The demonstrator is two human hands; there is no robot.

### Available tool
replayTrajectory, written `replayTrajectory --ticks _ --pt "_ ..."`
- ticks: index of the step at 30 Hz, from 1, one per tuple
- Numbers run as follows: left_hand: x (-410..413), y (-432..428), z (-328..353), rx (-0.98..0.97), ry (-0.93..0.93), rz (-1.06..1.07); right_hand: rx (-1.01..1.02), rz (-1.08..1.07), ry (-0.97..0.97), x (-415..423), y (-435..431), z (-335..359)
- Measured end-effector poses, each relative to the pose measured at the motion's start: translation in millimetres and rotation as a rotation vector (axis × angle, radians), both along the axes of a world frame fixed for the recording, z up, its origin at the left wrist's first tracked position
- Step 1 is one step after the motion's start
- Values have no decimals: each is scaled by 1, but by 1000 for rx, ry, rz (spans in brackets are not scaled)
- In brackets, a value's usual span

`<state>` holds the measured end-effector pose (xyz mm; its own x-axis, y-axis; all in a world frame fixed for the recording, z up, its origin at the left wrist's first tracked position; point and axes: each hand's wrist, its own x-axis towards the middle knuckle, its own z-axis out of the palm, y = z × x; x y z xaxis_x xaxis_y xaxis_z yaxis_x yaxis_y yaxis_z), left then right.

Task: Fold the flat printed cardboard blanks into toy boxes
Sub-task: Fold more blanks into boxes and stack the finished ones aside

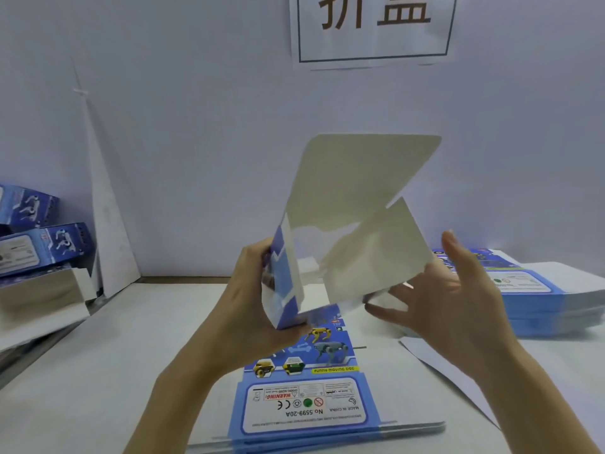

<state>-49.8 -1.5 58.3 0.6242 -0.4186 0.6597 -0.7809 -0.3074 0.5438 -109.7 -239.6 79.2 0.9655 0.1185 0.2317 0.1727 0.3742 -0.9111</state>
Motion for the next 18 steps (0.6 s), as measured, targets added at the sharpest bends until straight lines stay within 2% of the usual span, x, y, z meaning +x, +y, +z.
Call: replayTrajectory --ticks 5,9,18 --pt "-2 -5 0 35 -84 4 -14 115 32 0 4 -3" --pt "-3 -6 0 58 -136 -13 119 85 -9 5 7 -6" --pt "-5 -9 2 58 -198 19 118 39 -83 2 13 -4"
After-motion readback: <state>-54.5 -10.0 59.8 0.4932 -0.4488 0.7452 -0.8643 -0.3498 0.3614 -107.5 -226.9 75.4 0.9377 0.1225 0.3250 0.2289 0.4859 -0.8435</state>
